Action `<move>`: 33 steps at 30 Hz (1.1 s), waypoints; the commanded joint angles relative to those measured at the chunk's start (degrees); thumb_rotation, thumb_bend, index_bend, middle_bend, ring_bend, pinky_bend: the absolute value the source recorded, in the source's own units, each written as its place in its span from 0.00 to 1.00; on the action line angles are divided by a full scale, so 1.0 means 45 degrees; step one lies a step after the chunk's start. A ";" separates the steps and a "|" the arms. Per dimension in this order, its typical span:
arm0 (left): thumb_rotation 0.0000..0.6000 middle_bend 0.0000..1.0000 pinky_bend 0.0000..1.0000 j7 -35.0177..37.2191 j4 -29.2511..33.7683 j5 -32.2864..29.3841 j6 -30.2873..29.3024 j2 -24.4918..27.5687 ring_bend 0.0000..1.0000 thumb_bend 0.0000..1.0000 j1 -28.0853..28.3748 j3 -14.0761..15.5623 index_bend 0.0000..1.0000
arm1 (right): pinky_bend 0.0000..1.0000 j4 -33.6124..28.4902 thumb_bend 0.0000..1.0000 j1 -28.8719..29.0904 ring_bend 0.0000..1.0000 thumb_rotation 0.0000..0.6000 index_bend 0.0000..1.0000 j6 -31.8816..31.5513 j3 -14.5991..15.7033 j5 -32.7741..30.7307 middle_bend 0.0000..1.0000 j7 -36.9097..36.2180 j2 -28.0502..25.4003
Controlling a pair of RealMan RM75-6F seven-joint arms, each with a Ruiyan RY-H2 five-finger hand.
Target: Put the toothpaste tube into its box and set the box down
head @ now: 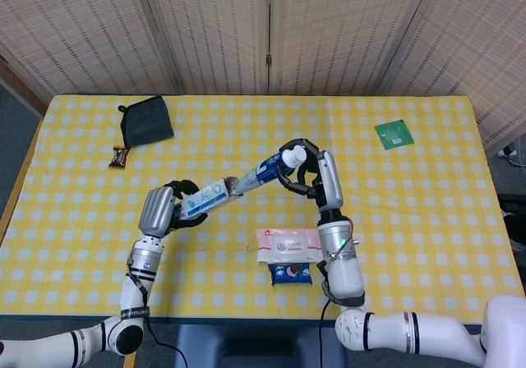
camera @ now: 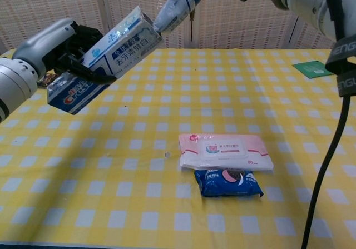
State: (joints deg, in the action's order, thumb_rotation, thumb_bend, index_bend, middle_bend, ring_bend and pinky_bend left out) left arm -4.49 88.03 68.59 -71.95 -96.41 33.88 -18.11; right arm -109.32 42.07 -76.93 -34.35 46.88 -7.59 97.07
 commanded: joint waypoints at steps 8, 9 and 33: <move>1.00 0.55 0.50 0.0465 0.0269 0.0412 -0.0150 -0.0080 0.47 0.53 -0.0060 0.0174 0.59 | 0.81 -0.0718 0.52 -0.0066 0.62 1.00 0.79 0.0252 -0.0810 -0.1047 0.68 -0.0414 0.0157; 1.00 0.55 0.50 0.0508 0.0298 0.0428 -0.0147 -0.0083 0.47 0.54 -0.0068 0.0188 0.59 | 0.81 -0.0771 0.52 -0.0079 0.62 1.00 0.79 0.0225 -0.0808 -0.1003 0.68 -0.0420 0.0161; 1.00 0.55 0.48 0.1919 0.0363 0.0413 0.0305 0.0106 0.44 0.58 -0.0298 0.0323 0.54 | 0.81 -0.0929 0.52 -0.0429 0.62 1.00 0.79 0.0787 -0.1005 -0.0271 0.68 -0.2041 0.0346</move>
State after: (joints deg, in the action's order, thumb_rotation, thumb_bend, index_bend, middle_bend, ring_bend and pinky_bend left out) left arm 4.14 89.66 70.45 -70.57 -95.94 32.54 -16.66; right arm -113.47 40.19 -73.52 -38.77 45.62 -16.64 98.66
